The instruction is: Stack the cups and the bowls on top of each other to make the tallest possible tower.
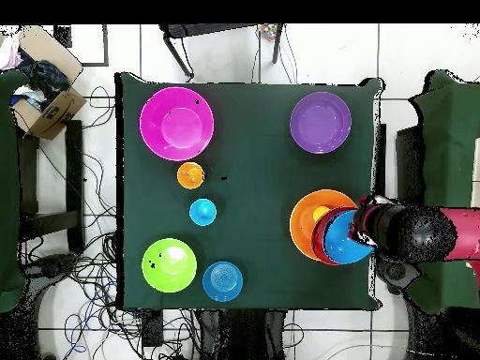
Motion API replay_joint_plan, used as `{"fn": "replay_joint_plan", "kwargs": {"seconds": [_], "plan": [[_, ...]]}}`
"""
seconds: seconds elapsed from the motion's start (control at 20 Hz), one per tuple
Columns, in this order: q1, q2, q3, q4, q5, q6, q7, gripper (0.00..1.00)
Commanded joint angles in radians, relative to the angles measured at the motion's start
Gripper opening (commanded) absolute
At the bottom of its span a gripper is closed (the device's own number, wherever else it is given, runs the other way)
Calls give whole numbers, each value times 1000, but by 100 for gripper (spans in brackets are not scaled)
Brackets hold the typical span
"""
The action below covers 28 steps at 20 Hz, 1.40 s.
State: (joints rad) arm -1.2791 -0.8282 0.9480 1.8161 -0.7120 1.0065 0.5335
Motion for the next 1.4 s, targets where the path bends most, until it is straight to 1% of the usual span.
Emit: {"fn": "replay_joint_plan", "kwargs": {"seconds": [0.05, 0.4, 0.6, 1.1, 1.4], "plan": [[15, -8, -37, 148, -23, -25, -25, 100], [41, 41, -62, 142, -73, -75, 17, 100], [58, 57, -78, 129, -85, -87, 41, 100], [60, 106, -96, 68, -109, -83, -10, 100], [63, 127, -99, 60, -122, -96, -3, 100]]}}
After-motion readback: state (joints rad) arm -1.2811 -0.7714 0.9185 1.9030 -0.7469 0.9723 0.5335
